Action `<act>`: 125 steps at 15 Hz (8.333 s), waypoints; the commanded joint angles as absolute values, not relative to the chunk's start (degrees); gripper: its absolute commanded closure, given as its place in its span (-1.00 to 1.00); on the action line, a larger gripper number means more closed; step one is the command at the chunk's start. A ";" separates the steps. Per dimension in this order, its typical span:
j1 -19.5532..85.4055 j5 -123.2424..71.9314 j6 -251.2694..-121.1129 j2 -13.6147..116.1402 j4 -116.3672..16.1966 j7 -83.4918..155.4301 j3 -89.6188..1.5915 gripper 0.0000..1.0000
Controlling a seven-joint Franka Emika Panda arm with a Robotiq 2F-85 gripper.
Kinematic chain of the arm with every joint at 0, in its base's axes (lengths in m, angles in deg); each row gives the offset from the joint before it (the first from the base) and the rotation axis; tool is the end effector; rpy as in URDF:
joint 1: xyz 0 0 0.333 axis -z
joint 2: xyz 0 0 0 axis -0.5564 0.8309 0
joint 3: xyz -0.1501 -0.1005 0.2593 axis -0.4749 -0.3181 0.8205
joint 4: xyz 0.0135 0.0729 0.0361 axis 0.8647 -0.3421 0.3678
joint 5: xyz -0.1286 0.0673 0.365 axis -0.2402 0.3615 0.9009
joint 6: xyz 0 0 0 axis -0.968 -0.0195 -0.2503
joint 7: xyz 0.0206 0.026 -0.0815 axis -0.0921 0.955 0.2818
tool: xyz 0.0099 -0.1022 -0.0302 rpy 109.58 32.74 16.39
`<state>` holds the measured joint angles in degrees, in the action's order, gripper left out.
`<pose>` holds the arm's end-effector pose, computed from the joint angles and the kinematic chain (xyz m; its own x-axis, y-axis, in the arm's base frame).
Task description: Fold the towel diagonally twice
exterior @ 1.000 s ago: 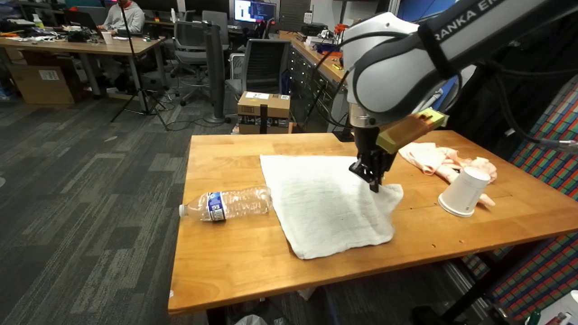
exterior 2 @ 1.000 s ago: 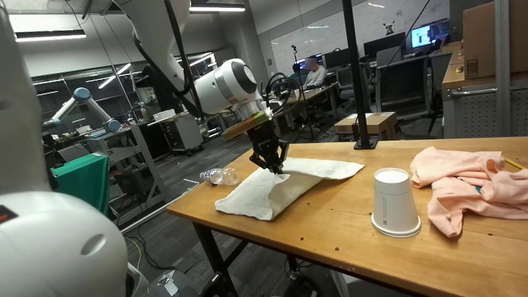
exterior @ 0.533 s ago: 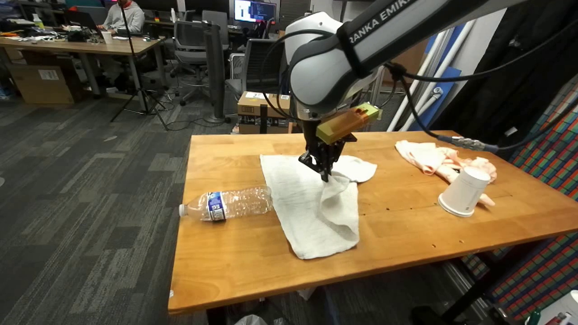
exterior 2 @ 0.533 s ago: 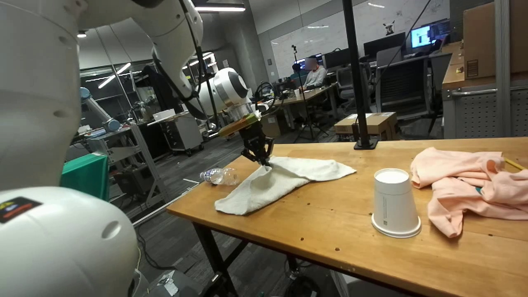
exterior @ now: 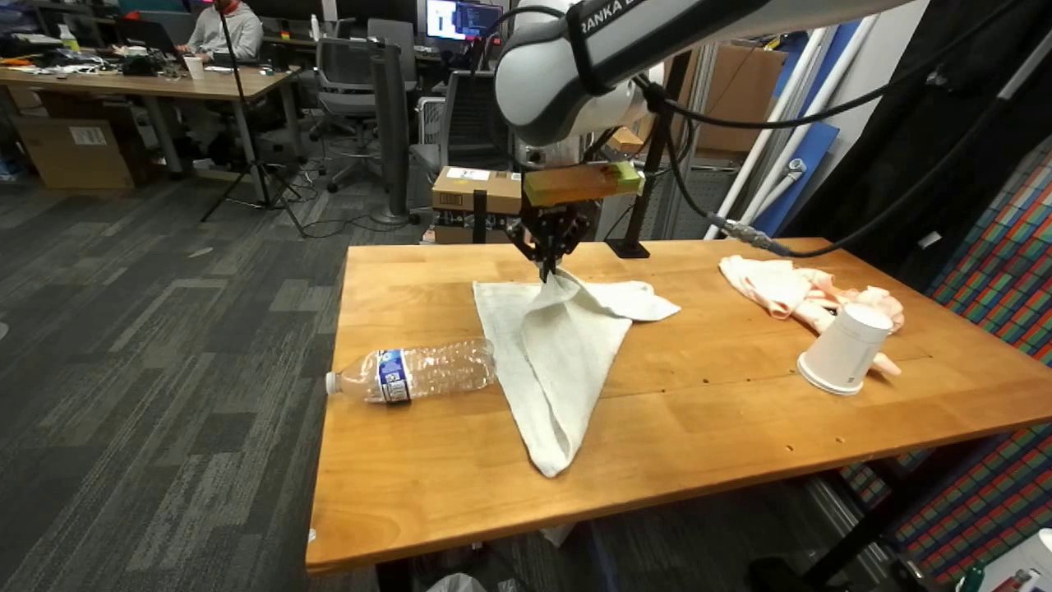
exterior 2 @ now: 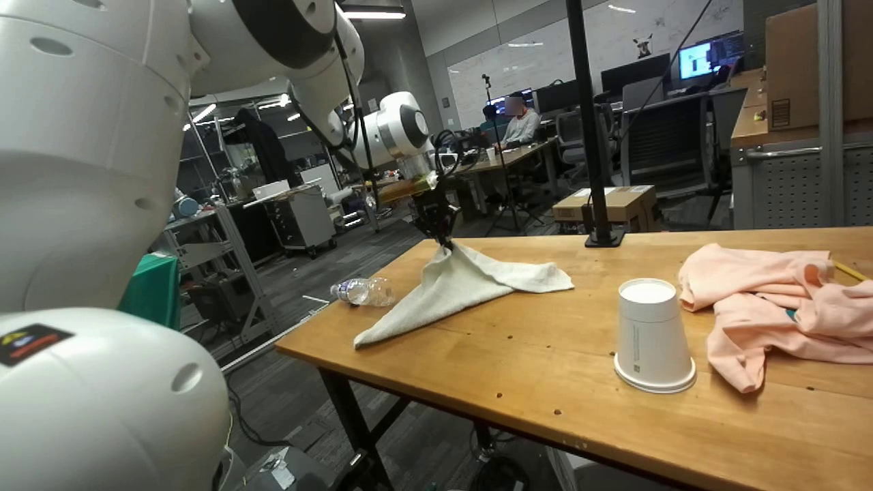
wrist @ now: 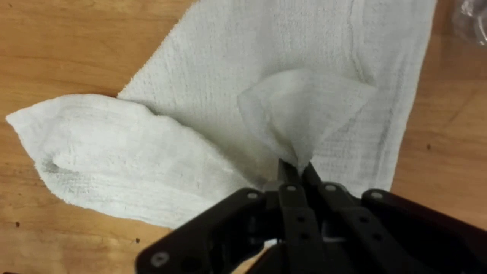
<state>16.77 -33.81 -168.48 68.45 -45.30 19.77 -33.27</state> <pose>0.6445 0.2595 0.3106 0.9913 0.1269 -0.0347 0.1302 -0.9842 0.1200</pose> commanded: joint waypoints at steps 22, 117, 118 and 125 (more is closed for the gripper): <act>15.77 -25.48 -166.29 72.62 -27.91 14.89 -38.98 -1.00; 11.14 -47.50 -177.87 46.99 -64.88 -1.87 -40.58 0.96; 10.75 -48.99 -176.50 45.90 -65.45 -3.46 -39.40 0.96; 9.27 -59.52 -167.49 41.78 -67.43 -7.40 -30.31 0.96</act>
